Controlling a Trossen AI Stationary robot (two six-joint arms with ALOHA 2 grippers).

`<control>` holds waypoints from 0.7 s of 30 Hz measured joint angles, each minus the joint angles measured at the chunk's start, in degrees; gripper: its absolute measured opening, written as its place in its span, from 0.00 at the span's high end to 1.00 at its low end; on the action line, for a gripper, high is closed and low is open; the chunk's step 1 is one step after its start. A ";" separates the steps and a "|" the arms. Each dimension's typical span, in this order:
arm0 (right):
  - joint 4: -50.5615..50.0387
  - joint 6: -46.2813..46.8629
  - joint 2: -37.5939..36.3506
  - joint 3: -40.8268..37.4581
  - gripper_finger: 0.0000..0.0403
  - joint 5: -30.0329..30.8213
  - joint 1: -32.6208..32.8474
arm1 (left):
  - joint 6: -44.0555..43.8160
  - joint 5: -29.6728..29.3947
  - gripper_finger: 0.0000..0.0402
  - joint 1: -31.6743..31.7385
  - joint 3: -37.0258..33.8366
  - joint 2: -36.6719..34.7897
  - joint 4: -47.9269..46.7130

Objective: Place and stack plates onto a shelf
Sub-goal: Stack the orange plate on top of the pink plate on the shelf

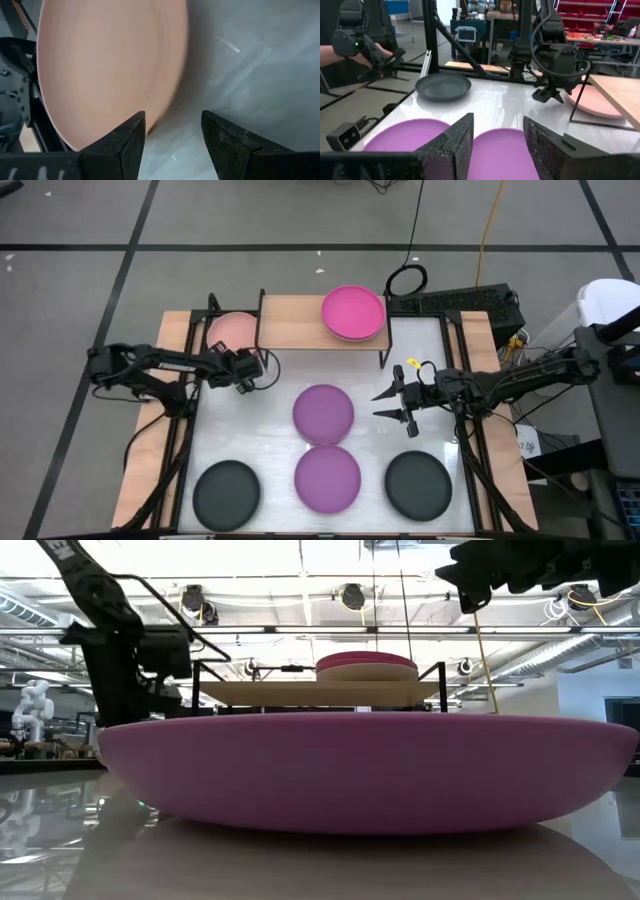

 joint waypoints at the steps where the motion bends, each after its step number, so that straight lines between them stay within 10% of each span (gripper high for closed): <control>1: 0.04 0.00 0.00 -0.18 0.61 0.00 0.00 | 0.08 -0.41 0.50 0.45 0.00 0.92 0.72; 12: 0.09 0.43 -0.02 -0.54 0.61 0.00 -0.02 | 3.49 -1.08 0.53 4.53 0.10 3.07 5.06; 21: 0.09 0.66 -0.04 -0.56 0.61 0.00 0.00 | 3.44 3.84 0.82 7.15 0.11 3.07 6.22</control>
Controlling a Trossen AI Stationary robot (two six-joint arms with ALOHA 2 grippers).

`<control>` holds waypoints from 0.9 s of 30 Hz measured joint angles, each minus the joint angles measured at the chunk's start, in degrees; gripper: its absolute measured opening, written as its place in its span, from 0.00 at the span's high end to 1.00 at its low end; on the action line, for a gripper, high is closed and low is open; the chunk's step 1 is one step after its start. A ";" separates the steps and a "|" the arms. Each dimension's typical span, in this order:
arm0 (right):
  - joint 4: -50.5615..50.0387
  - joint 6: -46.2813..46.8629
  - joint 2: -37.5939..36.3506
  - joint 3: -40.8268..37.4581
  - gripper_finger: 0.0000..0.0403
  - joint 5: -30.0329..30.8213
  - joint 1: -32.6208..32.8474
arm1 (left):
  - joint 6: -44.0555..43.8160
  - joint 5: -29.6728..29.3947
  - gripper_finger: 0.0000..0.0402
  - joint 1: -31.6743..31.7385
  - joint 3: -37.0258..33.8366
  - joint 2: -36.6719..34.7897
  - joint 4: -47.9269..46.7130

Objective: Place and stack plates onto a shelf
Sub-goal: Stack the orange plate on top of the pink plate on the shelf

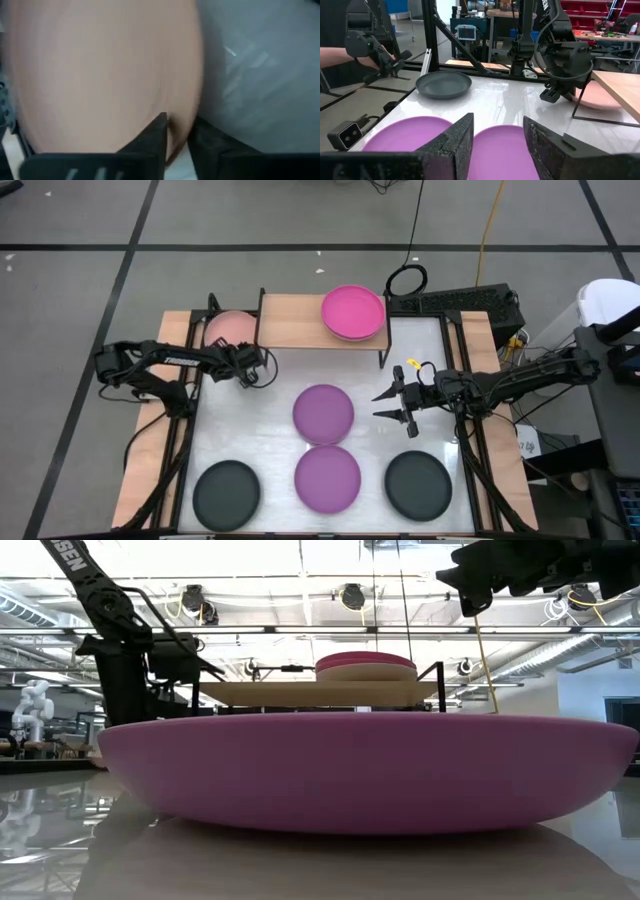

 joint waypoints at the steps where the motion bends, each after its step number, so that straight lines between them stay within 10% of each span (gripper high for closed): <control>1: 0.00 0.00 0.00 0.00 0.61 0.00 0.00 | 0.02 0.18 0.85 0.00 0.00 0.00 0.01; 27: -0.03 0.66 0.00 -0.04 0.61 -0.02 0.00 | -22.78 -7.86 0.97 -12.22 13.57 -13.49 -24.14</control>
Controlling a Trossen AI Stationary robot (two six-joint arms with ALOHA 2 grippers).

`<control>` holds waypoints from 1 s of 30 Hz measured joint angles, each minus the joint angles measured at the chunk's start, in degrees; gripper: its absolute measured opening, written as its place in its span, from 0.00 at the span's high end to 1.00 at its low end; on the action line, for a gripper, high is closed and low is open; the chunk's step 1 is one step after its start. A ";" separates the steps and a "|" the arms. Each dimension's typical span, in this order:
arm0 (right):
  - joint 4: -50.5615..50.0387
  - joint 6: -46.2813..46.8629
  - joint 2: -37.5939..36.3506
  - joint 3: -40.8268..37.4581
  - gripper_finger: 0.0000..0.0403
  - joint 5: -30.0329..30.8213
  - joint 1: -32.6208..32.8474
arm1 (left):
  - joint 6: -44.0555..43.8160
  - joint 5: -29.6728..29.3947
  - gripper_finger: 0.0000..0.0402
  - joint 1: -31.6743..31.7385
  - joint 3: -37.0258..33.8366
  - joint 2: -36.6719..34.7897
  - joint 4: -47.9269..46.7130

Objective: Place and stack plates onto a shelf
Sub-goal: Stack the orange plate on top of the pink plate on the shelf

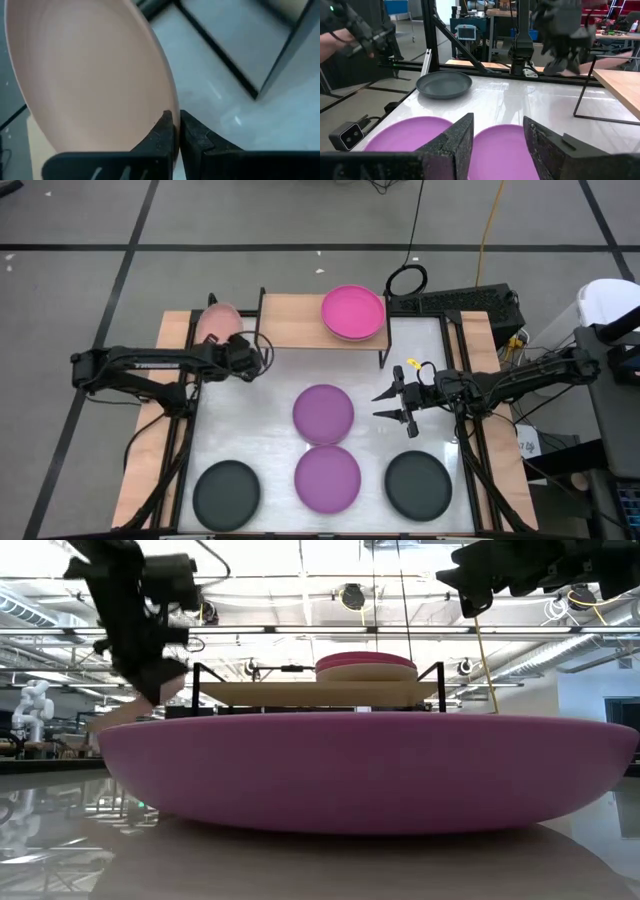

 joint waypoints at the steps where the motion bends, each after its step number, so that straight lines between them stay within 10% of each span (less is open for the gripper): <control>1: 0.01 -0.01 0.00 0.00 0.61 0.00 0.00 | 0.10 -0.77 0.97 -0.08 0.96 -0.79 -0.53; 16: 0.45 0.60 -6.75 0.00 0.61 -0.24 0.00 | 22.87 -5.03 0.97 -2.45 19.00 -1.59 10.22; 30: 4.50 5.72 -14.32 -0.02 0.61 -6.20 1.79 | 58.72 6.83 0.97 -5.21 36.74 20.93 35.02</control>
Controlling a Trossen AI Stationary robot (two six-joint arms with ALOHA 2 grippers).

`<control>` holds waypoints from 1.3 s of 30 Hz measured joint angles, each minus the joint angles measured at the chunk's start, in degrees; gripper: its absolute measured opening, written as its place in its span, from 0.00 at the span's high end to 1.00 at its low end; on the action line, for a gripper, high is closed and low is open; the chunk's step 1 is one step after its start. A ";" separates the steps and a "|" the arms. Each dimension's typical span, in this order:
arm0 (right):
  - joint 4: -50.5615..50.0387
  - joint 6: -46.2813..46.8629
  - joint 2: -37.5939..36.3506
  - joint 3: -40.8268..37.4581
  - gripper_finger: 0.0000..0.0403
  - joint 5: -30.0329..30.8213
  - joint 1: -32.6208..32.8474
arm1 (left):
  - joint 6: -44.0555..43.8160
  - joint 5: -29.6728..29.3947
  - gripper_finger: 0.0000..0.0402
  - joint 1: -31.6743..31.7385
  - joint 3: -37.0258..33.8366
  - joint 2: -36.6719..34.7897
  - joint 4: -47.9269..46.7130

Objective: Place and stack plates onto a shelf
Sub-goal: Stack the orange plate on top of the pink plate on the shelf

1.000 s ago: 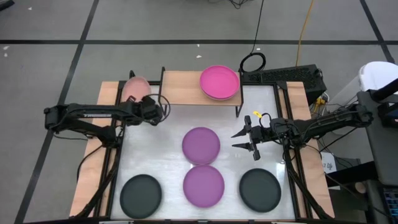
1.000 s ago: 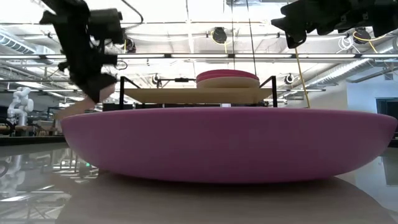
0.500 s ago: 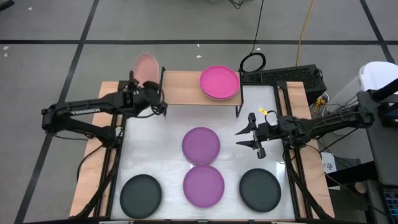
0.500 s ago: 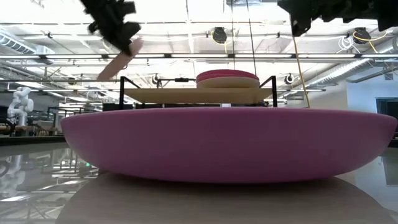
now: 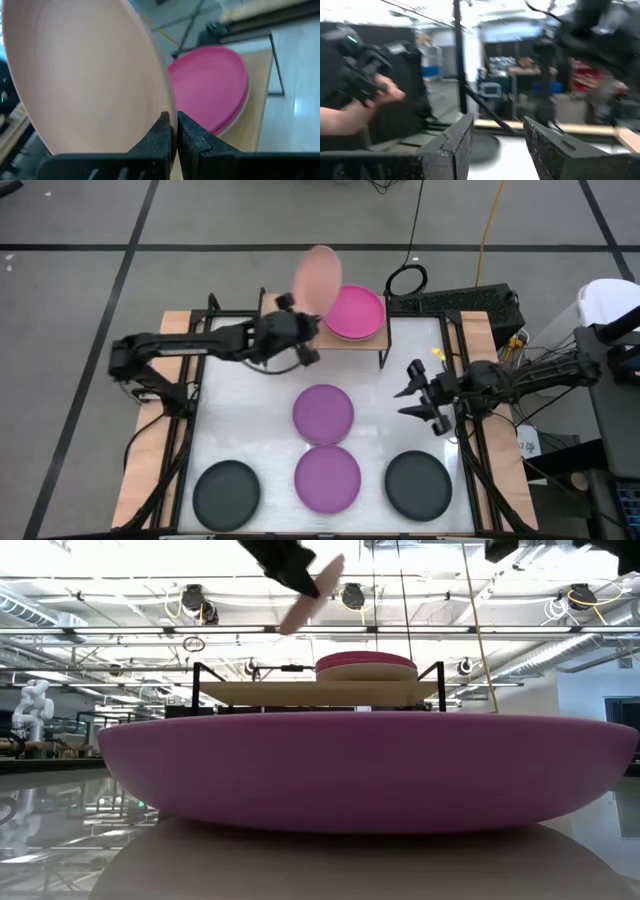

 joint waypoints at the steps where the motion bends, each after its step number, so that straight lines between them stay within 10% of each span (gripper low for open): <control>1: 0.06 -0.05 -0.91 0.00 0.61 -0.60 0.38 | 1.66 0.45 0.97 0.05 1.63 1.98 -0.89; 14: -0.87 -2.74 -5.16 -1.55 0.62 -1.44 2.56 | 17.75 7.47 0.97 0.24 10.97 16.61 -2.96; 39: -0.62 -3.15 -5.44 -1.70 0.61 -1.26 2.56 | 16.25 7.55 0.70 2.50 11.06 16.91 -6.42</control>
